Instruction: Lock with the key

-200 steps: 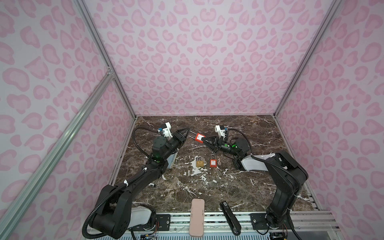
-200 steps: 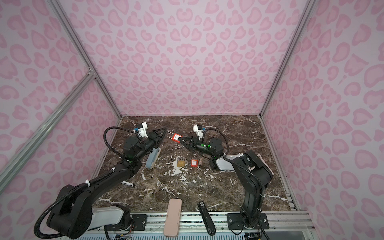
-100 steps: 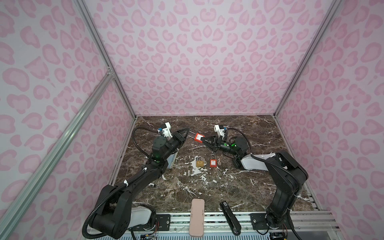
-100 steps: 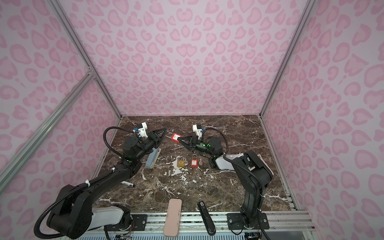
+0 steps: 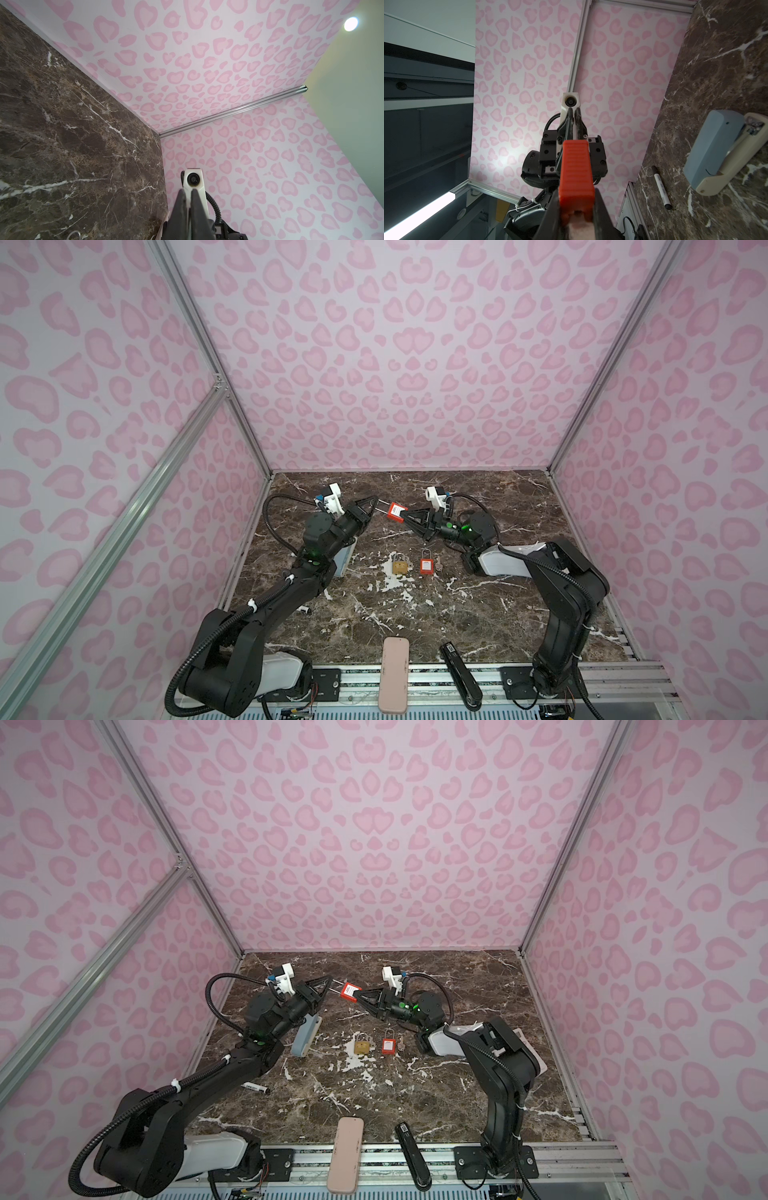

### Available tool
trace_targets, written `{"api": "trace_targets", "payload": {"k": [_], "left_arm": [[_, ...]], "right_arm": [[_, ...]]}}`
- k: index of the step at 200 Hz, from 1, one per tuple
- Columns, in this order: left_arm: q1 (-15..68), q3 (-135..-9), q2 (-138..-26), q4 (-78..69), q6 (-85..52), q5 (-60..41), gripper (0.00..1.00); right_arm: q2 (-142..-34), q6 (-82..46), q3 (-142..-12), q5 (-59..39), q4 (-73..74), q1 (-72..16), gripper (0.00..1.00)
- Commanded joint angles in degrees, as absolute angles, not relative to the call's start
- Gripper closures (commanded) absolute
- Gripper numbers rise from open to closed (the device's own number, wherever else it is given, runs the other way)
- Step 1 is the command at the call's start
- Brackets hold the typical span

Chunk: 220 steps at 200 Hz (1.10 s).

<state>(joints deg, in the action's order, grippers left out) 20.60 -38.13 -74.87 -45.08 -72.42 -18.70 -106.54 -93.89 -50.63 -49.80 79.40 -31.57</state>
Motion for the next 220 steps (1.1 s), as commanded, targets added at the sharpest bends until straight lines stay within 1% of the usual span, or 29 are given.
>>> {"api": "trace_targets", "payload": {"k": [1,91,101,109,135,155,178,200,202,204,220], "left_arm": [[20.60,-37.87,-74.88,-46.13,-72.25,-19.85,0.96],[21.24,-36.97,-74.64,-46.03,-71.93,-19.73,0.96],[21.25,-37.07,-74.40,-45.54,-71.74,-19.70,0.92],[21.12,-37.08,-74.36,-45.53,-71.80,-19.60,0.87],[21.07,-36.99,-74.75,-45.87,-72.07,-19.90,0.79],[21.10,-36.92,-75.14,-46.03,-72.25,-20.08,0.70],[21.16,-36.59,-75.66,-46.79,-72.42,-20.64,0.65],[21.51,-36.68,-75.98,-47.02,-72.42,-21.13,0.65],[21.53,-36.64,-76.01,-47.02,-72.42,-21.17,0.61],[21.58,-36.65,-75.93,-47.02,-72.42,-21.18,0.60],[21.83,-36.73,-75.87,-47.15,-72.34,-21.35,0.57]], "right_arm": [[-107.18,-93.80,-51.45,-50.00,83.96,-31.73,0.98],[-108.55,-94.44,-54.45,-50.45,83.76,-31.95,0.99],[-108.54,-94.32,-54.16,-50.33,83.68,-31.82,0.99],[-108.39,-94.31,-53.91,-50.23,83.70,-31.73,0.99],[-108.19,-94.07,-53.23,-50.27,83.59,-31.57,0.99],[-108.10,-93.96,-52.88,-50.12,83.50,-31.60,1.00],[-108.19,-93.79,-52.85,-49.94,83.34,-31.61,1.00],[-108.37,-93.78,-52.92,-49.89,83.37,-31.57,1.00],[-108.41,-93.80,-52.91,-49.85,83.31,-31.64,1.00],[-108.45,-93.81,-52.98,-49.84,83.25,-31.64,1.00],[-108.54,-93.81,-52.99,-49.86,83.15,-31.56,1.00]]}}
